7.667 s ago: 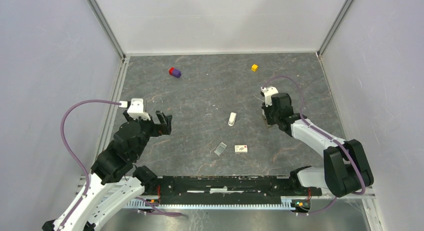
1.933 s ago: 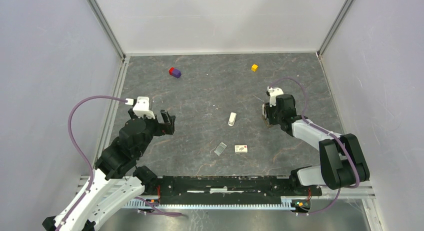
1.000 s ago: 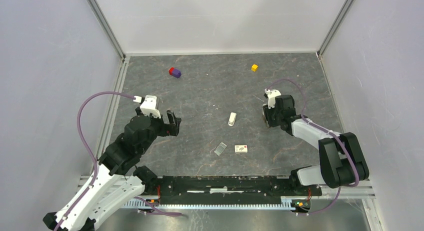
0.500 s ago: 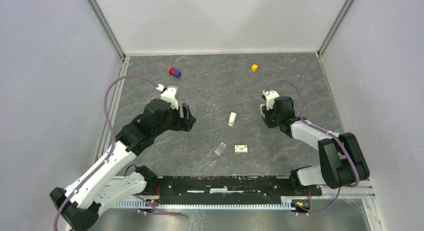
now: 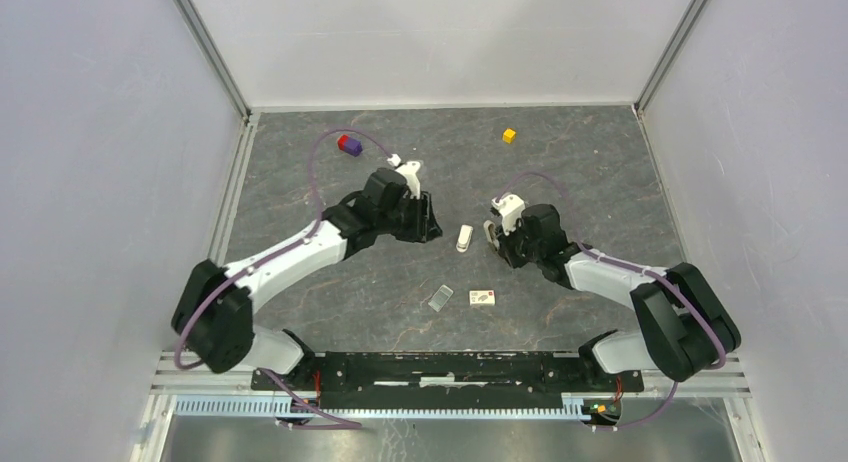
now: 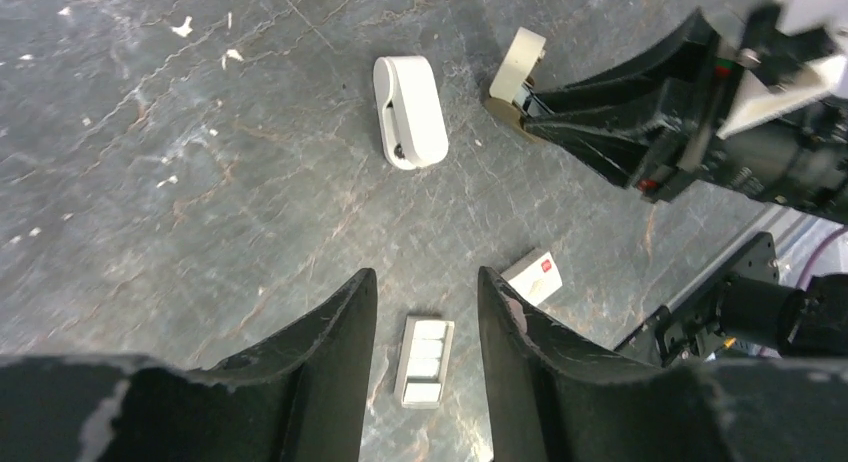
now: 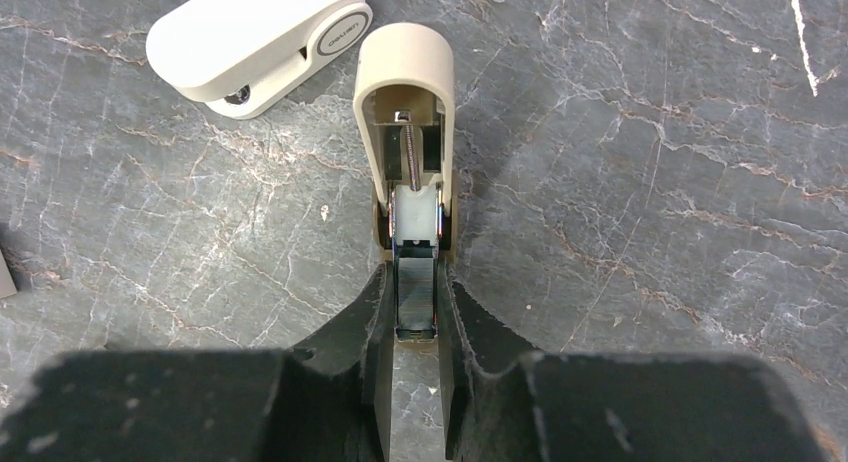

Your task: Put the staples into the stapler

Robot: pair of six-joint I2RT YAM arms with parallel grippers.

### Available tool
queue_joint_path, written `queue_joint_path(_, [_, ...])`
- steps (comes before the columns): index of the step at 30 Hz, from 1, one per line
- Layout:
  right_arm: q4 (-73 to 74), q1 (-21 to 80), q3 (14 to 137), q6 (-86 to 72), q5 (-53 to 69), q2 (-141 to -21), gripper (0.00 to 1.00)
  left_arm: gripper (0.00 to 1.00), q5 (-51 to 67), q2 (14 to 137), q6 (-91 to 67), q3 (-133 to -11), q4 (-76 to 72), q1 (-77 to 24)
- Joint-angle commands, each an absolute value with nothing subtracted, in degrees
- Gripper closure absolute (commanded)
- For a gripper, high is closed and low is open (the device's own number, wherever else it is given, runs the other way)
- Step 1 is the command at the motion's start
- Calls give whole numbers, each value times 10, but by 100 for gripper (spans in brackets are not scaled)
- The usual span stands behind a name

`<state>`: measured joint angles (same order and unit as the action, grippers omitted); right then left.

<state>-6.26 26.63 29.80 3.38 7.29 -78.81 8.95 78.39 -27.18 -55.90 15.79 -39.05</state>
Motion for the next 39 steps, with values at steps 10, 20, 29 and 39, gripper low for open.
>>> queue_joint_path(10, [-84, 278, 282, 36, 68, -755, 62, 55, 90, 979, -301, -667, 10, -404])
queue_joint_path(20, [-77, 278, 266, 60, 70, -735, 61, 58, 114, 1066, -324, -733, 12, -407])
queue_joint_path(29, [-106, 277, 251, 62, 61, -747, 68, 62, 160, 1112, -371, -751, -23, -418])
queue_joint_path(39, [-120, 278, 236, 63, 62, -745, 70, 64, 148, 1165, -372, -814, -3, -430])
